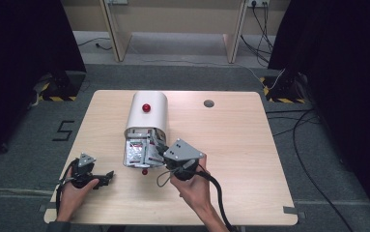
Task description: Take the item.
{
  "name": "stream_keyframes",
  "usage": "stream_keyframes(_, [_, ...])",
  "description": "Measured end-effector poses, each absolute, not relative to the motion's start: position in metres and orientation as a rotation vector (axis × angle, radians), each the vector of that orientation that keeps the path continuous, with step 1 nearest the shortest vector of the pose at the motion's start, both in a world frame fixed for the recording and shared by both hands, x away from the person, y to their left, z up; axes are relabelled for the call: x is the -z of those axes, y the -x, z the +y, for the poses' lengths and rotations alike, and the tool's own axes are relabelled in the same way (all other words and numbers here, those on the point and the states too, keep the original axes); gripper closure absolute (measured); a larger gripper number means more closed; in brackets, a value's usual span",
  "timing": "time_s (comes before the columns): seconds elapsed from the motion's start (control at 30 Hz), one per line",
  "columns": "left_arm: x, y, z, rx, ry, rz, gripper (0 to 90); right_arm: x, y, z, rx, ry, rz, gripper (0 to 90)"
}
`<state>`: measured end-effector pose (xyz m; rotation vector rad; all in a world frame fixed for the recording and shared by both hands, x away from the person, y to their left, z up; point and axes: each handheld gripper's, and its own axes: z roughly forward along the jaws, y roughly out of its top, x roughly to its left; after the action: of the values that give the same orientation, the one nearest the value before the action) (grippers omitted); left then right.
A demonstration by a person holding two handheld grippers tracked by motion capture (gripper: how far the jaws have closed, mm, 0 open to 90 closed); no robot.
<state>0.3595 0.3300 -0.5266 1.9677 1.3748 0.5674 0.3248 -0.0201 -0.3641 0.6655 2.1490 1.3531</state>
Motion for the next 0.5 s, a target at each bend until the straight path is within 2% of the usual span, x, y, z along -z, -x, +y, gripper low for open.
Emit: stream_keyframes(0.5, [0.527,-0.359,0.330,-0.567,-1.969,1.374,0.0,0.351,-0.316,-0.040,-1.388,-0.620,2.117,88.9])
